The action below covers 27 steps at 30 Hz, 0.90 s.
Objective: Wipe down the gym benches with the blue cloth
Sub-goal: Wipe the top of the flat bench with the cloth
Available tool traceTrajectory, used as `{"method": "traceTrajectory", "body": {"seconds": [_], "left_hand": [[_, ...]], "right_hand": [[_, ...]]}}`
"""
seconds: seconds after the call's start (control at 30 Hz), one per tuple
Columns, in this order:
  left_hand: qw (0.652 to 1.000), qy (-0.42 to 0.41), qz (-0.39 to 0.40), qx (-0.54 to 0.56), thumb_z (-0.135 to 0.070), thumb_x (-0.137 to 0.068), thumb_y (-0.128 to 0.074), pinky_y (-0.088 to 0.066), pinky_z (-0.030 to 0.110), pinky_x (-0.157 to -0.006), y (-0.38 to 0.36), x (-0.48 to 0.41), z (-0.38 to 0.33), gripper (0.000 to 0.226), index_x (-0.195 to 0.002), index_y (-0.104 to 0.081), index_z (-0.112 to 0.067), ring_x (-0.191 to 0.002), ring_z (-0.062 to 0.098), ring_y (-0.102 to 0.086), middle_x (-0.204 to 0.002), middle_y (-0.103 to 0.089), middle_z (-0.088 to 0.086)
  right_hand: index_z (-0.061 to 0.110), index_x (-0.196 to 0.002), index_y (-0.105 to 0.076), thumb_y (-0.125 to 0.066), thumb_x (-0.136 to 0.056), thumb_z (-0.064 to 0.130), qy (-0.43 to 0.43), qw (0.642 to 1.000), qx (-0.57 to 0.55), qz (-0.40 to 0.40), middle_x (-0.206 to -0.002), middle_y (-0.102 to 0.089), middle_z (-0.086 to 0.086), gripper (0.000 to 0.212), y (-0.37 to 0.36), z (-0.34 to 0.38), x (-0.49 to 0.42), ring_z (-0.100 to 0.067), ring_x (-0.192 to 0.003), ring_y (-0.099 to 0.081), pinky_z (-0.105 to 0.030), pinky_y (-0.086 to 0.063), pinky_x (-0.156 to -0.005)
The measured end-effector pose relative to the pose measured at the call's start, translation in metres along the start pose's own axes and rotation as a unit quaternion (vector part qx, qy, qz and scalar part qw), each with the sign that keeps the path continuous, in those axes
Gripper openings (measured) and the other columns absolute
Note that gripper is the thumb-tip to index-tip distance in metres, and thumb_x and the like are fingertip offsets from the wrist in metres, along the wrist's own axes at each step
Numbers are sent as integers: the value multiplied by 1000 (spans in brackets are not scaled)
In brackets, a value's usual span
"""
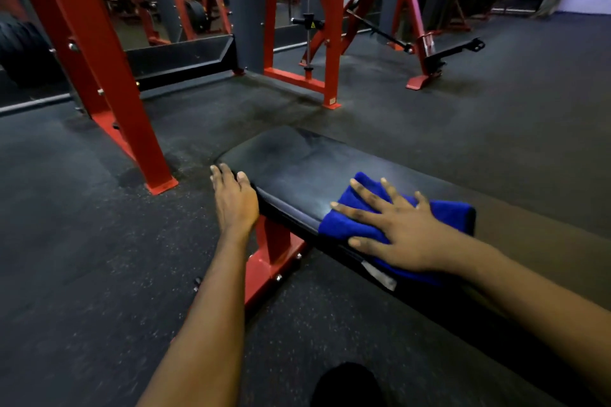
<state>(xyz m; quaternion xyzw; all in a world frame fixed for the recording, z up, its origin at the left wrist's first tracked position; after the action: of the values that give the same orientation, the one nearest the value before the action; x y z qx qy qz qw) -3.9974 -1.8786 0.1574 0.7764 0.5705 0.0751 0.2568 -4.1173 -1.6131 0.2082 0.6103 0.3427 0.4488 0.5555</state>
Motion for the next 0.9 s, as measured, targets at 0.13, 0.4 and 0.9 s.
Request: {"method": "traceTrajectory", "body": {"seconds": [0.13,0.4,0.9], "left_hand": [[999,-6,3,32,-25,-107,-28,-10,33,-121,13,2,3,49,-152,-28,-6,-150,23,-14,-162,-17,11],[994,-35,-104,7,-20,-102,-39,-42,40,-103,28,-8,14,38,-132,-60,-11,-123,34,-54,-132,-61,16],[975,-114,-170,80,-12,-99,-44,-40,24,-67,30,-28,35,28,-106,-71,-14,-79,21,-63,-93,-72,4]], "right_hand": [[64,-145,-2,-19,-93,73,2,998,-5,-67,-163,7,19,55,2,39,-58,-35,-151,2,-67,-15,-111],[56,-150,-3,-25,-99,62,65,990,32,-118,-164,-1,19,56,-4,46,-42,-26,-152,-7,-58,-21,-114],[50,-149,-24,-20,-92,72,59,989,-59,-122,-162,-16,20,62,14,10,-192,-16,-151,-16,-55,-22,-118]]}}
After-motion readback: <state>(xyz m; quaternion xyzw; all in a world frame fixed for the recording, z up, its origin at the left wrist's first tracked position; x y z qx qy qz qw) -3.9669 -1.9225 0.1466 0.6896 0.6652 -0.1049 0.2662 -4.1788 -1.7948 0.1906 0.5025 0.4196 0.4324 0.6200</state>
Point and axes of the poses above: each hand's wrist, its own x-axis away from the middle knuckle, its own y-axis out of the back of the hand, z = x × y, the point moved 3 cm from there along -x, towards the middle knuckle
